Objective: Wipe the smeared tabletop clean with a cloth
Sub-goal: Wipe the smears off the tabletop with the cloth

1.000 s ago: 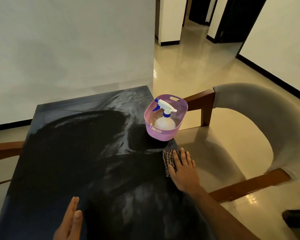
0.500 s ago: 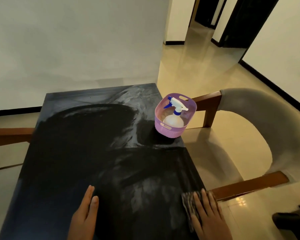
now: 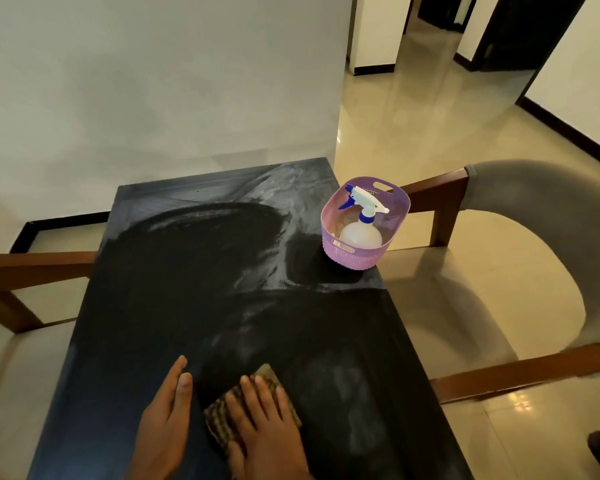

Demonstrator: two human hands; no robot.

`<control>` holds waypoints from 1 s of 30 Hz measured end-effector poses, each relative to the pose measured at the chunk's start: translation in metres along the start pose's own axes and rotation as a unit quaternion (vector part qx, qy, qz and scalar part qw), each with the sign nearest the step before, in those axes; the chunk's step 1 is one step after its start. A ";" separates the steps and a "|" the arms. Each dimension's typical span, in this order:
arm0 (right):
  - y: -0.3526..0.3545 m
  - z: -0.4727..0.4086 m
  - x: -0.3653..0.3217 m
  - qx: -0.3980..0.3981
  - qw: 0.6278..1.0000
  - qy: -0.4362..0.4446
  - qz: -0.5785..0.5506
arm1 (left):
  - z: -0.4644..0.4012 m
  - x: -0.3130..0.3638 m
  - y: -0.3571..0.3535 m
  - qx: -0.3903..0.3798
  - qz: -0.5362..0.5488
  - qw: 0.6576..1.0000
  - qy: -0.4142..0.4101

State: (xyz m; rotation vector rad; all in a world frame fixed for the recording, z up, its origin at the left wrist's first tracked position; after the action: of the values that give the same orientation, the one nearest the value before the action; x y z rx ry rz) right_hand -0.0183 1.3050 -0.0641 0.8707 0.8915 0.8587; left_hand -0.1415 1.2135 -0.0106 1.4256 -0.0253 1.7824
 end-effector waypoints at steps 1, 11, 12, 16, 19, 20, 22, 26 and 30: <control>-0.002 0.004 0.003 0.003 1.000 0.024 0.017 | -0.002 0.002 0.000 0.001 -0.002 1.000 0.001; 0.078 0.027 0.278 0.049 0.952 -0.293 -0.072 | 0.007 0.002 -0.009 0.008 0.023 1.000 0.004; 0.080 0.026 0.280 0.059 0.945 -0.312 -0.076 | 0.009 0.002 -0.009 0.009 0.027 1.000 0.005; 0.067 0.008 0.200 0.084 0.958 -0.272 -0.038 | 0.003 0.007 -0.015 0.024 0.036 0.999 0.008; 0.043 -0.002 0.102 0.051 0.988 -0.143 -0.013 | -0.009 0.027 -0.029 0.029 0.024 0.999 -0.005; 0.040 -0.001 0.082 0.043 0.991 -0.121 -0.026 | -0.015 0.035 -0.036 0.026 0.025 0.999 -0.007; 0.039 0.000 0.062 -0.003 0.995 -0.095 -0.038 | -0.028 0.052 -0.050 0.020 0.032 0.999 -0.010; 0.048 -0.006 0.090 -0.010 0.993 -0.052 -0.103 | -0.047 0.084 -0.087 -0.015 0.065 0.998 0.001; 0.114 0.009 0.159 0.161 0.957 -0.104 -0.217 | -0.061 0.116 -0.130 -0.051 0.146 0.987 0.032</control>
State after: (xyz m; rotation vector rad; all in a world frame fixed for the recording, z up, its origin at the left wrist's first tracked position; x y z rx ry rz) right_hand 0.0204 1.4870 -0.0038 0.9759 1.0017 0.2363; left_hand -0.1131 1.3956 0.0025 1.3432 -0.3029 2.0315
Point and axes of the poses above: each hand's wrist, its own z-axis away from the middle knuckle, its own y-axis out of the back of the hand, x = y × z, the point moved 10 cm from there along -z, towards the middle knuckle, and after that the axes turned 6 degrees about -x, right-handed, at the moved point
